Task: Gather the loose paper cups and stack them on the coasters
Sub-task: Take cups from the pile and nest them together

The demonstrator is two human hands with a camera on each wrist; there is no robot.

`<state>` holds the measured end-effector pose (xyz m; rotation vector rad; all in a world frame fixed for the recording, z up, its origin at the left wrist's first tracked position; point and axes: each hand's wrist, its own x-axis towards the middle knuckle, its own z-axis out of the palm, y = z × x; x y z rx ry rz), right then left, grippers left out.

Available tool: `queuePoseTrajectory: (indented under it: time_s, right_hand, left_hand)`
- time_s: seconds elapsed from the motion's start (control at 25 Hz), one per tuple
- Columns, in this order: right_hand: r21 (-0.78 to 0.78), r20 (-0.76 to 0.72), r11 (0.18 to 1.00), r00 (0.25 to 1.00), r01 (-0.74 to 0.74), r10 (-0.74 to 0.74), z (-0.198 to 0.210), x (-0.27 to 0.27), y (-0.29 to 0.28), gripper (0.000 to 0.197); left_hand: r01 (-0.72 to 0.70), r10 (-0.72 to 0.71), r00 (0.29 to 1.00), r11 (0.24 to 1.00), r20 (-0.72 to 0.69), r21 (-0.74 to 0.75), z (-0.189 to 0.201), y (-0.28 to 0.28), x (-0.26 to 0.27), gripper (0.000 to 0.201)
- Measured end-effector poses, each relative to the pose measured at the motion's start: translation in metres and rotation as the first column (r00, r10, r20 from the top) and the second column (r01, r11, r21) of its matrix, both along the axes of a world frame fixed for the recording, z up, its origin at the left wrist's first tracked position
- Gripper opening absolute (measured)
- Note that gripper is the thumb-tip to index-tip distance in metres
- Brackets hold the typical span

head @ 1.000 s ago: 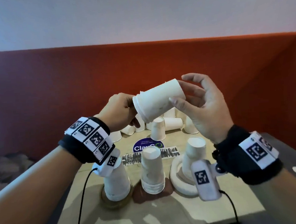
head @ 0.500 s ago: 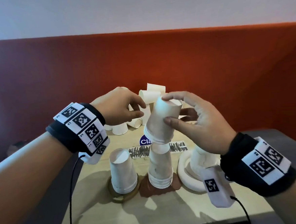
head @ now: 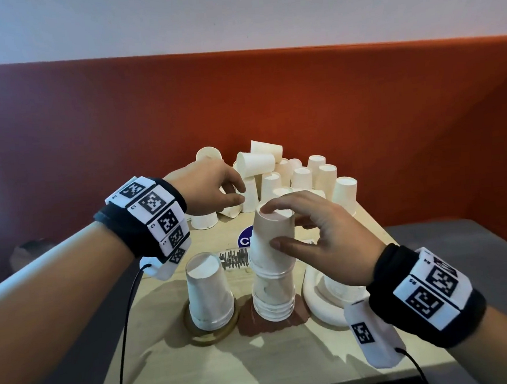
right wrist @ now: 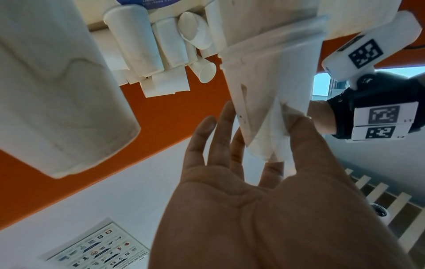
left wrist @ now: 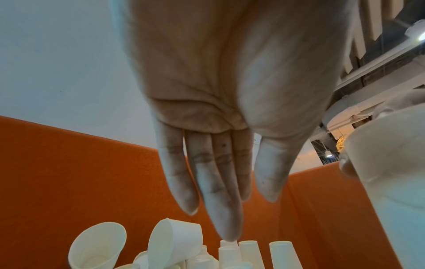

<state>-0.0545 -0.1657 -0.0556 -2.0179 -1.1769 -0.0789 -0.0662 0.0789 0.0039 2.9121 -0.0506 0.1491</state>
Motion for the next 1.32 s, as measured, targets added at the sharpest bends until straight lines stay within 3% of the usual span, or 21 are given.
queuePoseTrajectory:
  time_s: [0.72, 1.08, 1.32]
  right_hand:
    - [-0.221, 0.054, 0.975, 0.997, -0.035, 0.048, -0.026, 0.005, 0.001, 0.044]
    - [-0.179, 0.130, 0.982, 0.991, 0.055, -0.032, 0.065, 0.042, -0.001, 0.030]
    - [-0.322, 0.251, 0.919, 0.956, 0.228, -0.149, 0.122, 0.088, -0.004, 0.024]
  left_hand:
    - [0.026, -0.021, 0.998, 0.996, -0.060, 0.083, -0.009, -0.013, 0.020, 0.029]
    - [0.028, -0.014, 0.995, 0.989, -0.094, 0.148, 0.018, -0.017, 0.036, 0.031]
    - [-0.041, 0.057, 0.995, 0.981, -0.082, 0.192, 0.040, -0.019, 0.071, 0.035]
